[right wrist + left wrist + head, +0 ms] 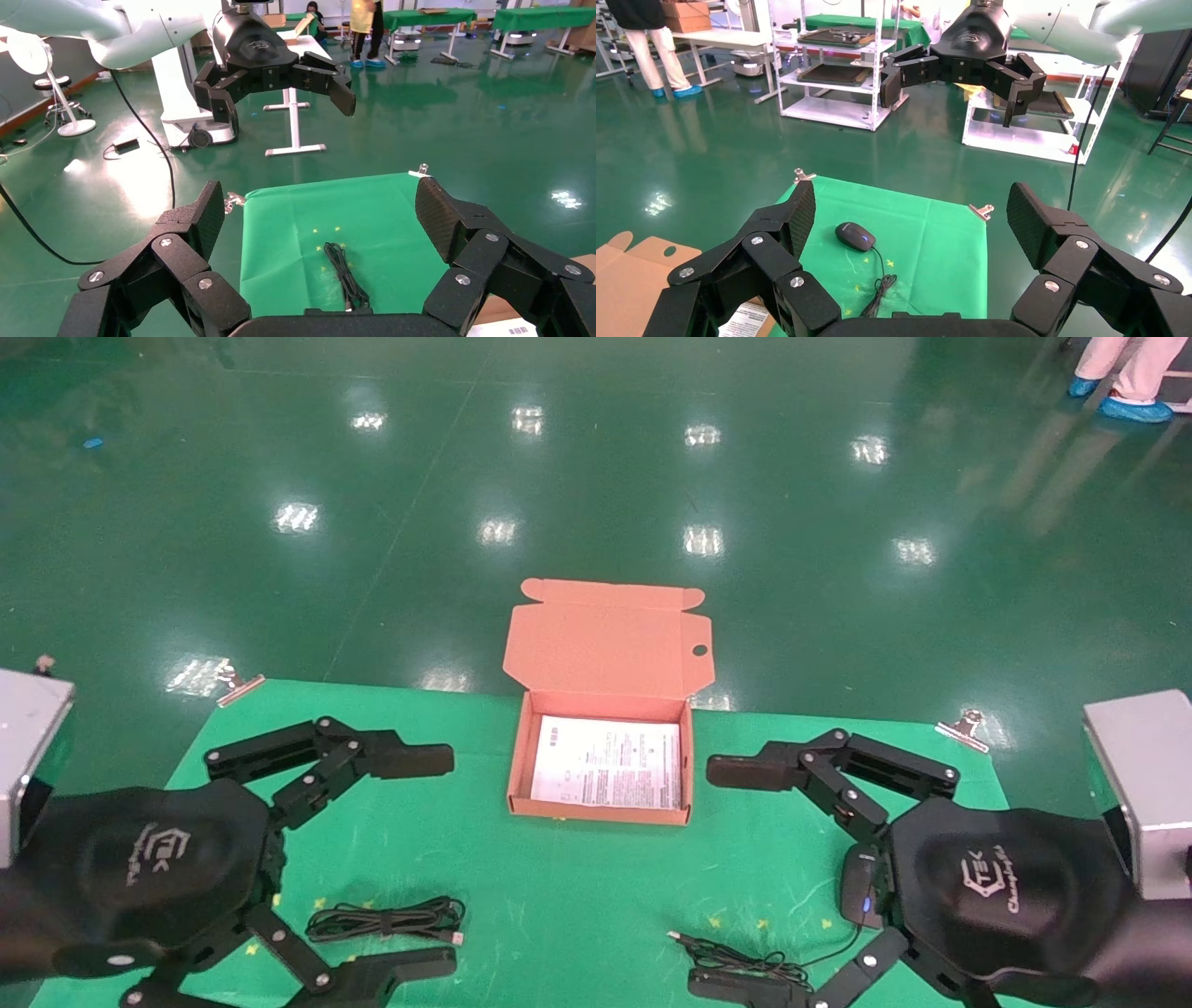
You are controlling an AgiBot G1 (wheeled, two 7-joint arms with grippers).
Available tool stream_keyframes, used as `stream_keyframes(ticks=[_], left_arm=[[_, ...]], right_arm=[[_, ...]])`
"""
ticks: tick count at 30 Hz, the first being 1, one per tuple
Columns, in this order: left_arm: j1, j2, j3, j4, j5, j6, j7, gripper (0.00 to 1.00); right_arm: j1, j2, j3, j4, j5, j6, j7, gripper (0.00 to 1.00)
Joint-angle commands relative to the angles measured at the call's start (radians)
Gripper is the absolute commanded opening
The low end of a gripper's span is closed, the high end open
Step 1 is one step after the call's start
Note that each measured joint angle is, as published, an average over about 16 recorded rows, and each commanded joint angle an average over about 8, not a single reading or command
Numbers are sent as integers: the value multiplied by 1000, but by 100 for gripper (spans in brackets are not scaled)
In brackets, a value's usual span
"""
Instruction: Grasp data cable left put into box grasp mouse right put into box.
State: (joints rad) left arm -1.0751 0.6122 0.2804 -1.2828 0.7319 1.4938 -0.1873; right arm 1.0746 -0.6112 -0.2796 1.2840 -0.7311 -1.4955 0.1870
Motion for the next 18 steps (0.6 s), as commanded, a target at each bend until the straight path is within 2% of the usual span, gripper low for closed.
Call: stream_keyframes(ticks=[1,9,18], left_arm=[[0,0,0,0,1,0,0,100],[-9,6,9,8,21,7,10,100],[-78,14,69,31,142,56,32,100]], right_arm=[[0,0,0,0,1,0,1,100],[18,-6,-7,-3,-26,-9,-23,100],[99,-10,-58,-6,-154,-57,-73,100]])
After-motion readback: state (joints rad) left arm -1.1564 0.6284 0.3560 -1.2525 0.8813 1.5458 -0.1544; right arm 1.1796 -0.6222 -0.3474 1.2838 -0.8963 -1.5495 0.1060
